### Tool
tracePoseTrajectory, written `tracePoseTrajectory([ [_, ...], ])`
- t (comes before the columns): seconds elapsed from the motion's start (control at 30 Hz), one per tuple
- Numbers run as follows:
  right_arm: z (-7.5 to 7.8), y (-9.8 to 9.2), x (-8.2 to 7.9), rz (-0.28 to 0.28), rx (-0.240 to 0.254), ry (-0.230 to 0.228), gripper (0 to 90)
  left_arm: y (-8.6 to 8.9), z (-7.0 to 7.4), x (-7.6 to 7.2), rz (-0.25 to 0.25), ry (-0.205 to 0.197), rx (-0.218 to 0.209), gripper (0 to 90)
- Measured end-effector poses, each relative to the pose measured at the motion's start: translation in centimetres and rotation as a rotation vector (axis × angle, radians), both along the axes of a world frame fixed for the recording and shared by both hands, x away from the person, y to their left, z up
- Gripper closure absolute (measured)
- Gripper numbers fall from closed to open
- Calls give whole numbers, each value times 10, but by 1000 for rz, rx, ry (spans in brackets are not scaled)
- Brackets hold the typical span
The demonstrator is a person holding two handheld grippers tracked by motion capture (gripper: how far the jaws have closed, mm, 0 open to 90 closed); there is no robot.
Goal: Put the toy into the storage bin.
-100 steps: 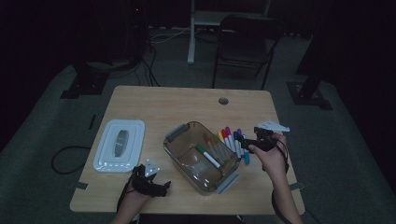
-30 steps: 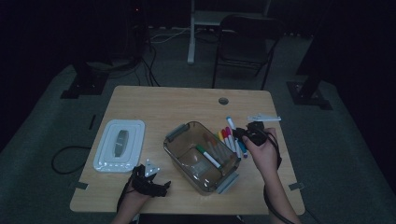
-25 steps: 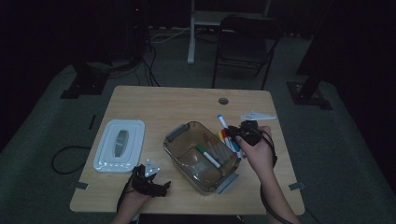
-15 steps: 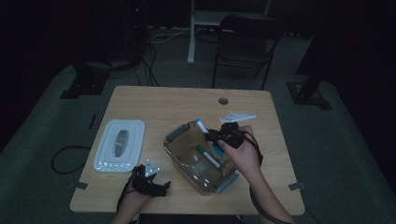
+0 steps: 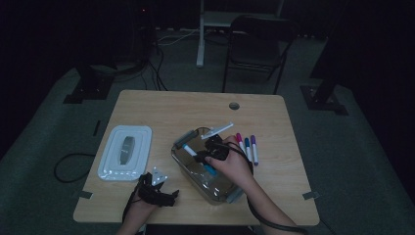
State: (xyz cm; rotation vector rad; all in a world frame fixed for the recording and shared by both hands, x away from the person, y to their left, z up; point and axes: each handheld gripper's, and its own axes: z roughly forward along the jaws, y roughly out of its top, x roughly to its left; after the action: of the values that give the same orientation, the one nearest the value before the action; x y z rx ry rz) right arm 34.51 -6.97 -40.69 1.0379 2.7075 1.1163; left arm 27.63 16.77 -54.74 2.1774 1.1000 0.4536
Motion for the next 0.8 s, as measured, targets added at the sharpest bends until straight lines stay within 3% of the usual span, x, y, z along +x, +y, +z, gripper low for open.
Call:
tracePoseTrajectory([
  [0.3, -25, 20, 9, 11, -98, 48, 764, 0, 0, 0, -1, -1, 1, 6],
  [0.5, -40, 27, 16, 21, -169, 106, 765, 0, 0, 0, 0, 0, -1, 6],
  [0.6, -47, 29, 18, 32, -177, 147, 765, 0, 0, 0, -1, 1, 0, 6],
  [0.8, -55, 35, 16, 43, -217, 168, 764, 0, 0, 0, 1, -1, -1, 6],
])
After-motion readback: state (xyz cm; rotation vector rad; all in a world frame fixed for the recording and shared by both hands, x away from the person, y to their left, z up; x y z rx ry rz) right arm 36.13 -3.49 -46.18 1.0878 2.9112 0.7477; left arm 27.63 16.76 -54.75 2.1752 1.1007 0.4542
